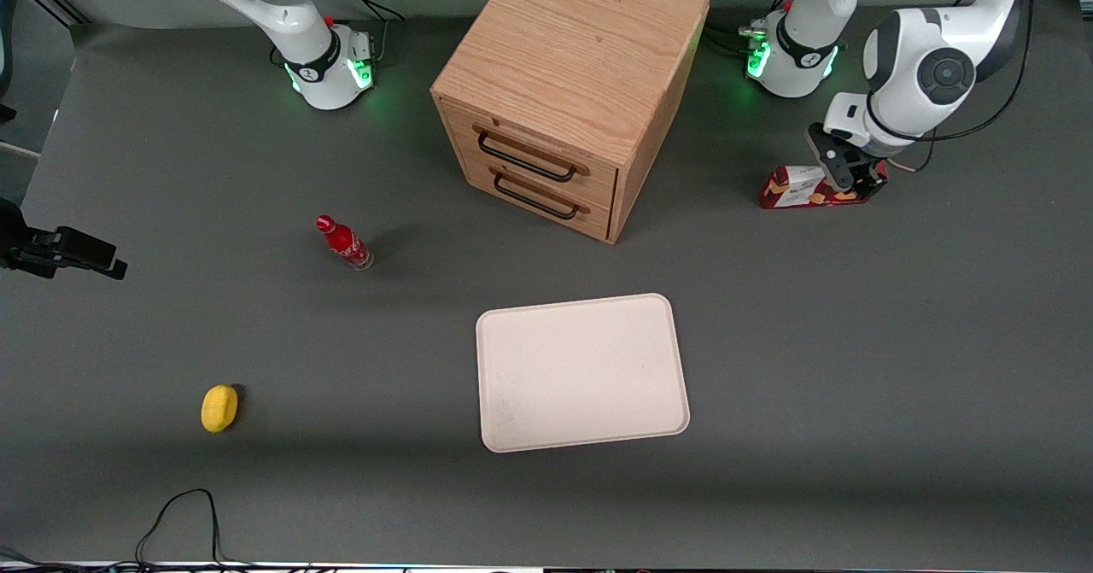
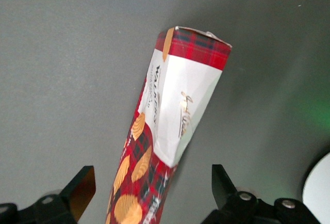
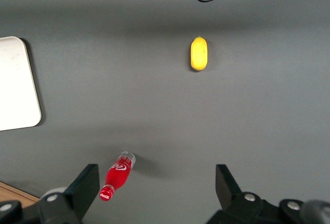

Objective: Place red cookie box on tray
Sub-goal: 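Lift the cookie box upright with the left gripper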

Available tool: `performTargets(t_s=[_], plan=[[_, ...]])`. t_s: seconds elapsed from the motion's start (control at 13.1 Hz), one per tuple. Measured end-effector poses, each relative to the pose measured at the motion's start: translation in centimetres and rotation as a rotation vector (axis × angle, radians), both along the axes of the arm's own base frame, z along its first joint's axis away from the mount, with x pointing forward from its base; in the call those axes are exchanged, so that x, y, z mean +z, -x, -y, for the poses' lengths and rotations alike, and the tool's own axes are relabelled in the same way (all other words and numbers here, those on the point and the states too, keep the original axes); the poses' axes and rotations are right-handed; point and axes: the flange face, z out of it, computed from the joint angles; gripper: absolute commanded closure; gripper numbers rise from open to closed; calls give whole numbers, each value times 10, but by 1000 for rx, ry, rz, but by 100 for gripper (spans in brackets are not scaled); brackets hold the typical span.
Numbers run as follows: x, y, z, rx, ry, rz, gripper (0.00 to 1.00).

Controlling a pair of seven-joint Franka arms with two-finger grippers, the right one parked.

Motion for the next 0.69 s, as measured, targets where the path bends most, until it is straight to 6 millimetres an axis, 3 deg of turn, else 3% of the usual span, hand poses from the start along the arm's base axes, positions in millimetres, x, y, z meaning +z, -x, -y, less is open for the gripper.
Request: performTargets(t_s=[0.15,0.23,0.3,0.38,0.69], plan=[[-15,-2,2,-8,6,10,12],[-21,-2,3,-13,8,9,33],[-25,-3,4,-29,11,11,73],[-28,-3,6,-61,16,13,100],[-32,-3,4,-128,27,3,100]])
